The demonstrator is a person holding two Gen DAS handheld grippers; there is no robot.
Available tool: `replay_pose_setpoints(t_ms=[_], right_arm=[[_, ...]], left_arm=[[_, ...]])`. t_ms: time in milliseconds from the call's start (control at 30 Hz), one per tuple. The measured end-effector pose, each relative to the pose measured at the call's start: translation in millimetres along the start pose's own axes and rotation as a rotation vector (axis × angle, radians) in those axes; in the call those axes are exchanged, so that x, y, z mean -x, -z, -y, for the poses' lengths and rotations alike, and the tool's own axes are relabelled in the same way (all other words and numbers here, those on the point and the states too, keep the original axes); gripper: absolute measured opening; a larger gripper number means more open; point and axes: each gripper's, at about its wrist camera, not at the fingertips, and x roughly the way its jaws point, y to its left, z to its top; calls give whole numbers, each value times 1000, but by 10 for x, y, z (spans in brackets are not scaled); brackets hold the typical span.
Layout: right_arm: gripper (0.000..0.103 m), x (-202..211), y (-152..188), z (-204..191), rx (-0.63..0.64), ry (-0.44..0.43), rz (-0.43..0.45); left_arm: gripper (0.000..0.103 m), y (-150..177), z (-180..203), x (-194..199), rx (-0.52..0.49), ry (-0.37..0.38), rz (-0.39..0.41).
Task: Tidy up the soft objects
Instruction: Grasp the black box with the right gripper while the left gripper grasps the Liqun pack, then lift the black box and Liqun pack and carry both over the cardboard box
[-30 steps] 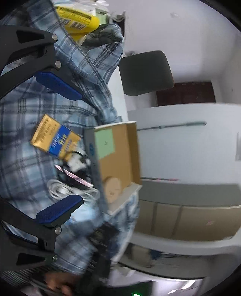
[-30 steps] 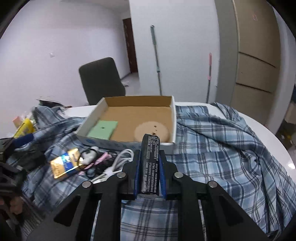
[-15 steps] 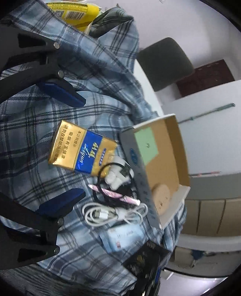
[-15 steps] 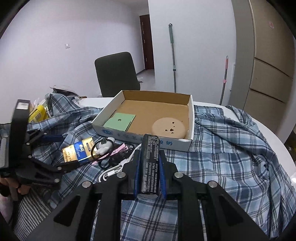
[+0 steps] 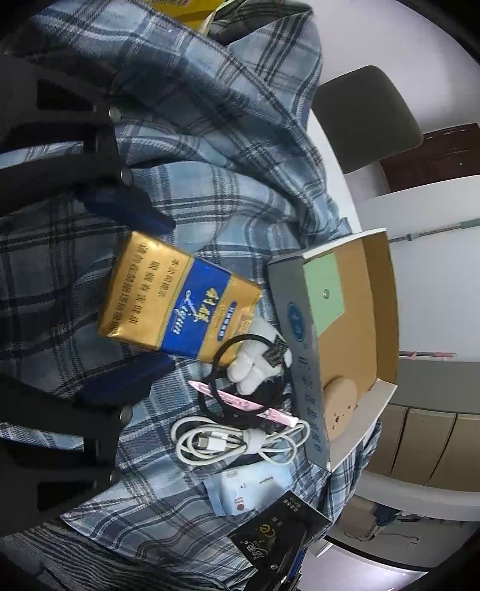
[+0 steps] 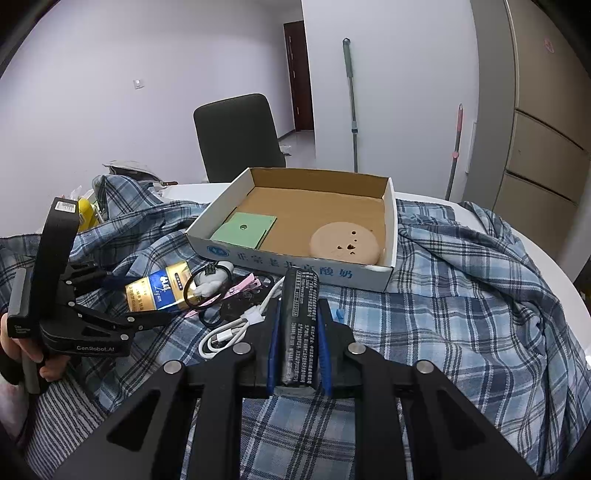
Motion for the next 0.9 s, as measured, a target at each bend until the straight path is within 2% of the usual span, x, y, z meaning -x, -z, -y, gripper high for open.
replay_pose_setpoints(t_ms=[267, 433, 567, 633, 700, 900], right_arm=[[17, -1, -8, 2, 2, -2, 1], [17, -2, -5, -11, 1, -1, -1], [17, -4, 0, -12, 3, -4, -6], [17, -3, 7, -17, 3, -3, -9], [17, -2, 2, -28, 4, -2, -9], [17, 11, -4, -24, -4, -3, -5]], left_arm=[[58, 107, 51, 156, 37, 47, -17], [57, 277, 141, 428, 119, 48, 40], [57, 420, 223, 513, 199, 46, 15], [62, 481, 270, 500, 218, 73, 1], [80, 523, 325, 458, 209, 114, -5], [80, 432, 421, 466, 119, 106, -21]])
